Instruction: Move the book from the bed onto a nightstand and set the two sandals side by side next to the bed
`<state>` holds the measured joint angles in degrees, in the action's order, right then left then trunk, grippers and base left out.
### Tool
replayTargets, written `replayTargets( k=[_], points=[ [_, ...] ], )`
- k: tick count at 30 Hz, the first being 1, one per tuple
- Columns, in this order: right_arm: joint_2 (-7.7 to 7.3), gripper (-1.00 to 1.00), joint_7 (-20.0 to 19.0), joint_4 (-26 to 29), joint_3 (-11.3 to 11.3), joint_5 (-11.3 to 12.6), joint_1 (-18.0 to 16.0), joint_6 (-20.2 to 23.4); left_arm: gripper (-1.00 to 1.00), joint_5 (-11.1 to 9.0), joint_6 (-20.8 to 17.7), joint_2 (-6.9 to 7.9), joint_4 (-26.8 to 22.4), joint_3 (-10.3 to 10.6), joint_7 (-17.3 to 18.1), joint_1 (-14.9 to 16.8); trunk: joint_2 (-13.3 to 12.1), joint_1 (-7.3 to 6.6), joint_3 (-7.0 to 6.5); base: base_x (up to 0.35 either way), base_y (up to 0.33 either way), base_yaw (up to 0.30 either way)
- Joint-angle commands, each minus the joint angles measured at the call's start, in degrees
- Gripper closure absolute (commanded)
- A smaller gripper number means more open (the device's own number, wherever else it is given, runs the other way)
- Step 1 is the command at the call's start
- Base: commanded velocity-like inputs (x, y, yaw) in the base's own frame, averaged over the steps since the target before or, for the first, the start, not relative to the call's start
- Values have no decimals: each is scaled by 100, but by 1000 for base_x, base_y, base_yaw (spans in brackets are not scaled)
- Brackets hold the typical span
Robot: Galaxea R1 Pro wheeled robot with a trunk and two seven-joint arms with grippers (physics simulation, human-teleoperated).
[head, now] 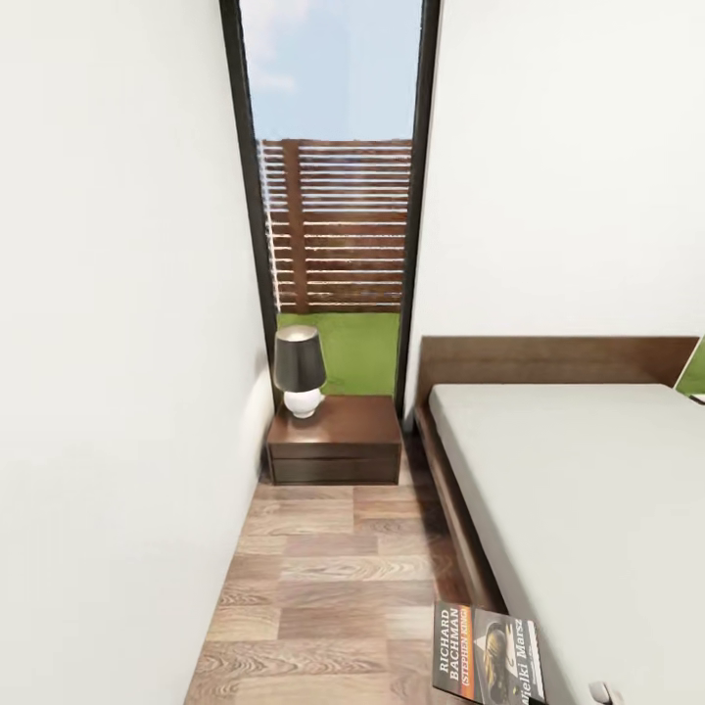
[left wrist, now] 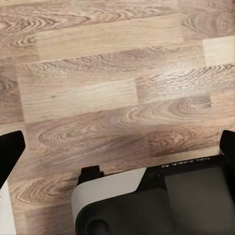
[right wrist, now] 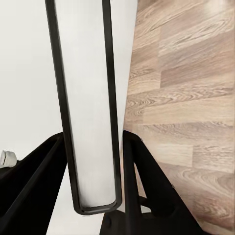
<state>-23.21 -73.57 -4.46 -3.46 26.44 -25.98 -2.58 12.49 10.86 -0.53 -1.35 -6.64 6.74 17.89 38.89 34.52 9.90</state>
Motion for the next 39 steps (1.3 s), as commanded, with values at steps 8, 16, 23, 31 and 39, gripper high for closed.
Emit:
replayTargets(
  k=[8, 16, 23, 31, 39],
  points=[
    [1, 100, -17, -20, -14, 36, -12, -30, -100, 52, 14, 0, 3, -50, 12, 4, 7, 5, 9, 326, 0, 0],
    [1, 100, -17, -20, -14, 36, -12, -32, -100, 52, 16, 0, 4, -54, 12, 4, 7, 5, 9, 325, 0, 0],
    [1, 100, -17, -20, -14, 36, -12, -29, -100, 52, 17, 0, 4, -51, 12, 4, 7, 5, 9, 319, 0, 0],
    [1, 100, -17, -20, -14, 36, -12, -30, -100, 52, 16, 0, 4, -55, 12, 4, 7, 5, 9, 315, 0, 0],
    [1, 100, -17, -20, -14, 36, -12, -32, -100, 52, 19, 0, 3, -52, 12, 4, 7, 5, 9, 312, 0, 0]
  ],
)
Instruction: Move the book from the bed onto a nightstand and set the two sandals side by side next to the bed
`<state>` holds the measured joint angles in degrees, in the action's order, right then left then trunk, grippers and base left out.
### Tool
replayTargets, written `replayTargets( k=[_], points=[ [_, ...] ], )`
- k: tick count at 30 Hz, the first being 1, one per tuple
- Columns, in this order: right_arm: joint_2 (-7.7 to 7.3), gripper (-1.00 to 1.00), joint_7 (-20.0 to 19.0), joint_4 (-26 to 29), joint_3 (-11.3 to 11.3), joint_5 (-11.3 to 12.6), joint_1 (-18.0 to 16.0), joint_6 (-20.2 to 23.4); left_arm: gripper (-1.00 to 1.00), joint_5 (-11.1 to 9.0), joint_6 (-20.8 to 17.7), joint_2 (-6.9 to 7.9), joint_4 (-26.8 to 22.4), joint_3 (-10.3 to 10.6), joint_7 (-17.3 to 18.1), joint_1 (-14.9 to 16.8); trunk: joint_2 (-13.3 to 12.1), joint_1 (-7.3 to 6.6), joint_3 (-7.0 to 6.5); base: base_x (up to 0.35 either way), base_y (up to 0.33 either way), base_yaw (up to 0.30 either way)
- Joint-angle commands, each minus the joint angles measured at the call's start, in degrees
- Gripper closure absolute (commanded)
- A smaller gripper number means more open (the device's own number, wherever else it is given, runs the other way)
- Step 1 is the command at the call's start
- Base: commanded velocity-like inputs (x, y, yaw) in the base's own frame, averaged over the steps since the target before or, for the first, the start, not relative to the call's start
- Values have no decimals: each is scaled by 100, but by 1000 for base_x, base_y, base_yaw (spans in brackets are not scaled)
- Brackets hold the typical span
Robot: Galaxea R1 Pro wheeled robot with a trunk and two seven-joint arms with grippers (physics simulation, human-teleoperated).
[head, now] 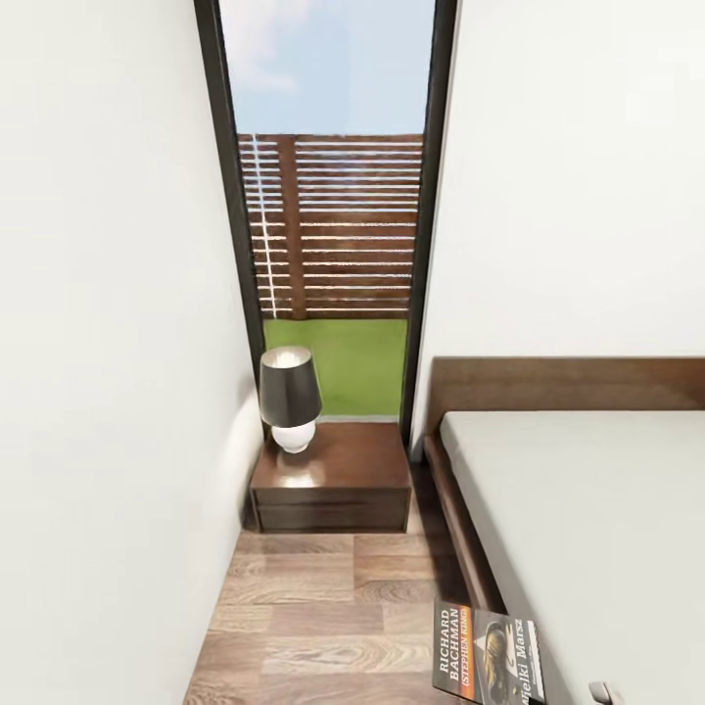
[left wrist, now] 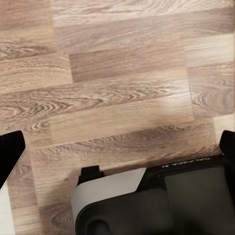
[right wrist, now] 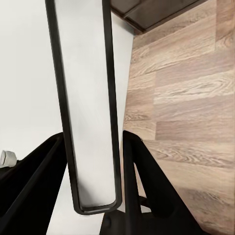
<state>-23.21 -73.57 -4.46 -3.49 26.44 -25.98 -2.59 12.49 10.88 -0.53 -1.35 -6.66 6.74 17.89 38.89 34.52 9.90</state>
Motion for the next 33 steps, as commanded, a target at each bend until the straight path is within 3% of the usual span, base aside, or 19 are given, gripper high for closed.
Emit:
replayTargets(
  k=[1, 33],
  points=[
    [1, 100, -17, -19, -12, 37, -12, -31, -100, 52, 15, 0, 3, -49, 12, 4, 7, 5, 9, 311, 0, 0],
    [1, 100, -17, -19, -12, 37, -12, -30, -100, 52, 16, 0, 3, -50, 12, 4, 7, 5, 9, 308, 0, 0]
  ],
)
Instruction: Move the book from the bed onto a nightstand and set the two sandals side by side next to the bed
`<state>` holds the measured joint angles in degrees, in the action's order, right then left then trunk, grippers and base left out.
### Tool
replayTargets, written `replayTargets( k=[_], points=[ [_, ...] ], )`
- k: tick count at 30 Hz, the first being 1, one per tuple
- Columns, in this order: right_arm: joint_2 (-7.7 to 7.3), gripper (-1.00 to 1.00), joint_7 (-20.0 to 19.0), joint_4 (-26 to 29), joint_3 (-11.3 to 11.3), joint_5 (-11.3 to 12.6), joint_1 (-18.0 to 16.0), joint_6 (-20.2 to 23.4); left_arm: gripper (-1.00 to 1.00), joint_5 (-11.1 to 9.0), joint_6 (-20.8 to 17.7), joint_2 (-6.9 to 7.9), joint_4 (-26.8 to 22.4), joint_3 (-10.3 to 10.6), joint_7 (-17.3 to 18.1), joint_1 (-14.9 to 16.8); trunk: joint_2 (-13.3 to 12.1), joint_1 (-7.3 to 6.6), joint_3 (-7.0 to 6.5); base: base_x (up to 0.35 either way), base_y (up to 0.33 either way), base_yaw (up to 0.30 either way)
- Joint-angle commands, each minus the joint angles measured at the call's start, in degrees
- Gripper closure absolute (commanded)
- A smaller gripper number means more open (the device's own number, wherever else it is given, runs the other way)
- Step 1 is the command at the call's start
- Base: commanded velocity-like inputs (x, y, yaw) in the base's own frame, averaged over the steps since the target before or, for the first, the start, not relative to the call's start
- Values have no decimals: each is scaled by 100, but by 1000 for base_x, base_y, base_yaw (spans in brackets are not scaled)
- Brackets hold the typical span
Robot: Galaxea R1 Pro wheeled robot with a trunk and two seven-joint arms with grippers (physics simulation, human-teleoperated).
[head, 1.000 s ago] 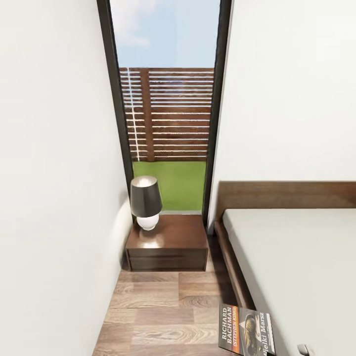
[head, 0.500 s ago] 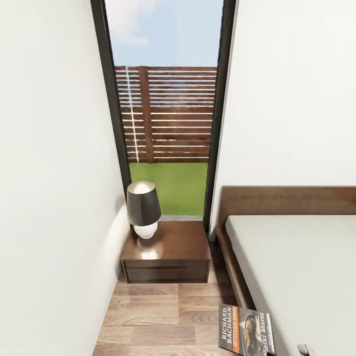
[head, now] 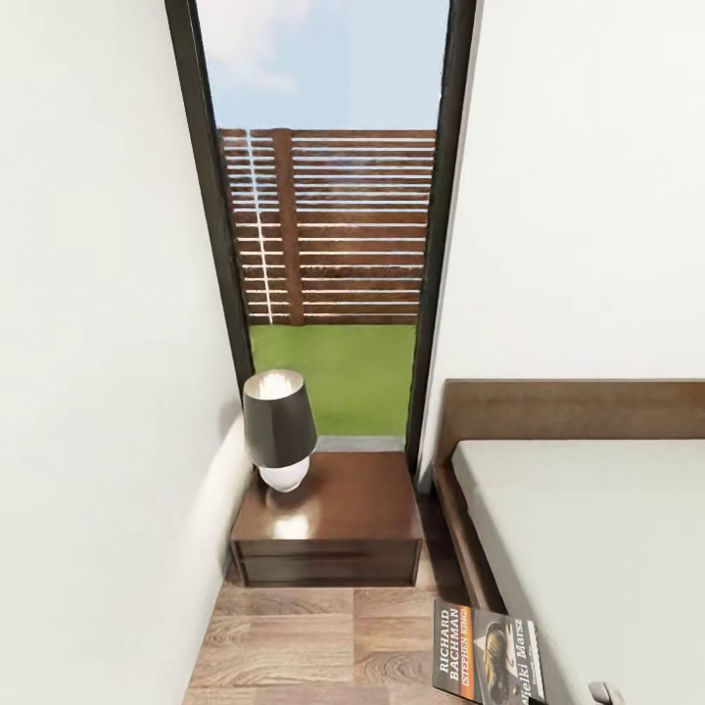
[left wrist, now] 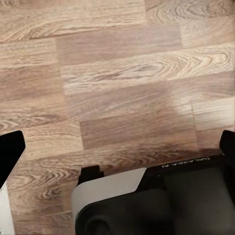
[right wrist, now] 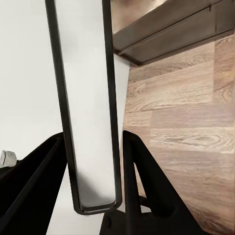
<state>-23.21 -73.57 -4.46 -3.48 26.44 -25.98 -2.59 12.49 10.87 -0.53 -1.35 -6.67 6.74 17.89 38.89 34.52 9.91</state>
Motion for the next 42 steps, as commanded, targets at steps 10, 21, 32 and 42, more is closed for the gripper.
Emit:
replayTargets(
  k=[10, 21, 32, 42],
  points=[
    [1, 100, -17, -20, -12, 37, -12, -31, -100, 52, 19, 0, 3, -47, 12, 4, 7, 5, 9, 302, 0, 0],
    [1, 100, -17, -20, -12, 37, -12, -30, -100, 52, 16, 0, 3, -48, 12, 4, 7, 5, 9, 300, 0, 0],
    [1, 100, -17, -20, -12, 36, -12, -29, -100, 52, 15, 0, 3, -47, 12, 4, 7, 5, 9, 283, 0, 0],
    [1, 100, -17, -20, -12, 37, -12, -30, -100, 52, 15, 0, 3, -46, 12, 4, 7, 5, 9, 136, 0, 0]
  ],
)
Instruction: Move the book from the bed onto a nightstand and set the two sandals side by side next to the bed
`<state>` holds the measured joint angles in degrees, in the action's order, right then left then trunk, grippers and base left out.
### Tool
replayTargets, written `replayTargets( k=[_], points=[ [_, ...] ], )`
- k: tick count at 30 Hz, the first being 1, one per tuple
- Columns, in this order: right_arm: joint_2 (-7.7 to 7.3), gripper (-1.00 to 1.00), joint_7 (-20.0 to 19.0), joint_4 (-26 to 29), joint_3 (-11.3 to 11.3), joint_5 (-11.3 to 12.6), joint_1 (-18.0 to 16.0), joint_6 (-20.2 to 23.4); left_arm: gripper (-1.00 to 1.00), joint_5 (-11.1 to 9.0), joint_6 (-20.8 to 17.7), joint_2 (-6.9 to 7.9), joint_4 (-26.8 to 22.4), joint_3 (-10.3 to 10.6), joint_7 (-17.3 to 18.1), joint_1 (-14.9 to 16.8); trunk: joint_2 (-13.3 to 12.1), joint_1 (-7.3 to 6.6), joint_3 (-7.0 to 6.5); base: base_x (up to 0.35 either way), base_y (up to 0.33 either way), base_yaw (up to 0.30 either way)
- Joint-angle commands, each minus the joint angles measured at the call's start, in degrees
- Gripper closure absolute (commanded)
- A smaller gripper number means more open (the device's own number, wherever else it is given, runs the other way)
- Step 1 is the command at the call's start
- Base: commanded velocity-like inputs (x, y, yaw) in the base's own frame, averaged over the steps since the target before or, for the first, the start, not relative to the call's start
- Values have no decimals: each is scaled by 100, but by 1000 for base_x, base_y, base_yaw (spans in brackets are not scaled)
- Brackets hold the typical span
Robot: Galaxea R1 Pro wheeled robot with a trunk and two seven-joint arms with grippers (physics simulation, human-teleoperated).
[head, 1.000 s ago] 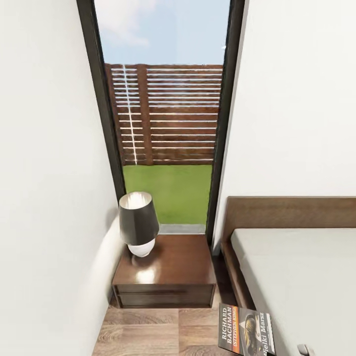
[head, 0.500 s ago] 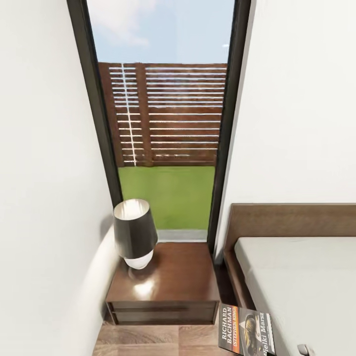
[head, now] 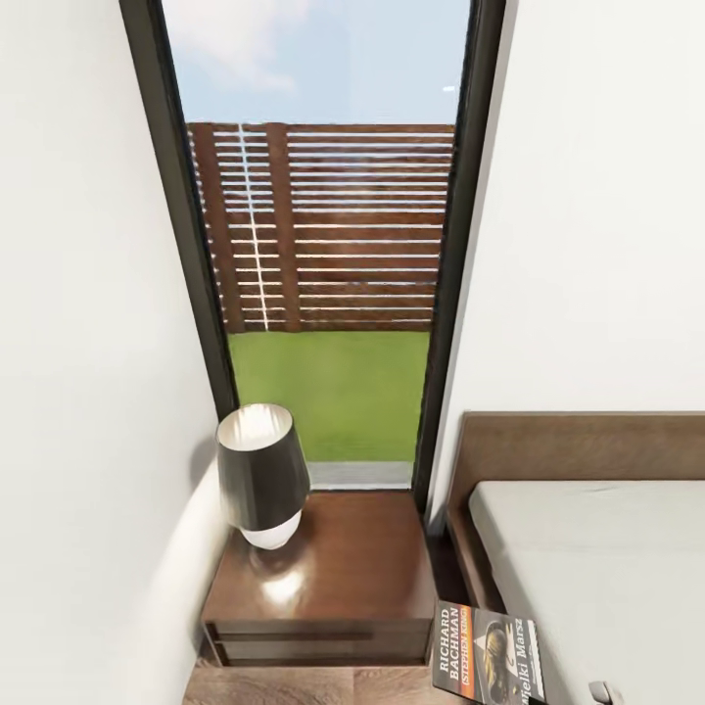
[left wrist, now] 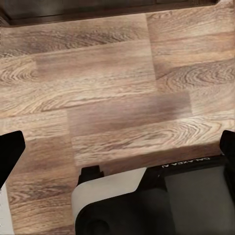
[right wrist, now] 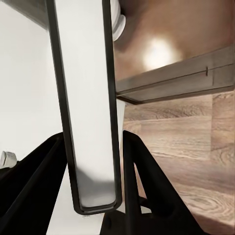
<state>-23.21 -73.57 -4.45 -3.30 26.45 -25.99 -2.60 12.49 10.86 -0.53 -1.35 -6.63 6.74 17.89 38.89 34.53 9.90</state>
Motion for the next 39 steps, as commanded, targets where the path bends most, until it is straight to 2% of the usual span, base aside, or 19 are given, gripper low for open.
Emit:
replayTargets(
  k=[1, 27, 39],
  points=[
    [0, 100, -17, -21, -30, 36, -11, -24, -100, 52, 15, 0, 3, -54, 12, 4, 7, 4, 9, 241, 0, 0],
    [0, 100, -17, -21, -30, 36, -11, -26, -100, 52, 15, 0, 3, -53, 12, 4, 7, 4, 9, 261, 0, 0],
    [0, 100, -17, -21, -30, 36, -11, -27, -100, 52, 19, 0, 5, -52, 12, 4, 7, 4, 9, 52, 0, 0]
  ],
)
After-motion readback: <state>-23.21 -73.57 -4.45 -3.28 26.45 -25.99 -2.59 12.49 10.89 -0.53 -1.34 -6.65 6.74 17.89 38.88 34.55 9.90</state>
